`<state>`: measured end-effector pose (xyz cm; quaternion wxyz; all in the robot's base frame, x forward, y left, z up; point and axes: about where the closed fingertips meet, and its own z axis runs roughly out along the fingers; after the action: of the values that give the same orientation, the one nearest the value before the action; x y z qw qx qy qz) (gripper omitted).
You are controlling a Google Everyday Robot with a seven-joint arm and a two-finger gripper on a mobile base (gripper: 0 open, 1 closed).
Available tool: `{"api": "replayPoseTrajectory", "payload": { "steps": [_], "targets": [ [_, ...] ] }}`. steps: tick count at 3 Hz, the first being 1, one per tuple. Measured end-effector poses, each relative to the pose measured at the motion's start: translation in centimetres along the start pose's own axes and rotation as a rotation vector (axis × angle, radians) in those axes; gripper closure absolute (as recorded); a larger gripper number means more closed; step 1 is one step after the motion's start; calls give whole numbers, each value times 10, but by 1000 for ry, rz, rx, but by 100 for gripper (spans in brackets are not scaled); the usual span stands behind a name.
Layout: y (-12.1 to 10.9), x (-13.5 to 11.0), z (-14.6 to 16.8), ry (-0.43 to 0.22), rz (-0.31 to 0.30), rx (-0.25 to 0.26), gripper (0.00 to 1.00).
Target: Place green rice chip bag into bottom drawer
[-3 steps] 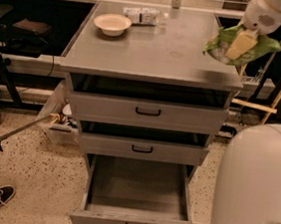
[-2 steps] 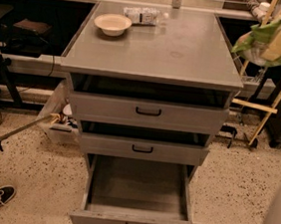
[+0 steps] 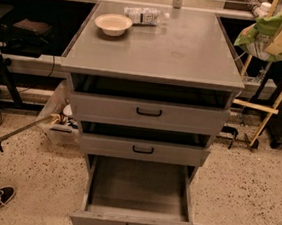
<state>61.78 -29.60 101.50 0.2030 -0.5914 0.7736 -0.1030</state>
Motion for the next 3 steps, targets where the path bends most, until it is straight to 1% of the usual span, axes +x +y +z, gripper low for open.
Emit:
{"api": "replayPoseTrajectory", "payload": {
  "steps": [1,2,3],
  "targets": [
    [25,3,-17,-62,79,-21,100],
    [82,20,-43,-101,211,-79,100],
    [81,19,-44,-104,211,-73,100]
  ]
}}
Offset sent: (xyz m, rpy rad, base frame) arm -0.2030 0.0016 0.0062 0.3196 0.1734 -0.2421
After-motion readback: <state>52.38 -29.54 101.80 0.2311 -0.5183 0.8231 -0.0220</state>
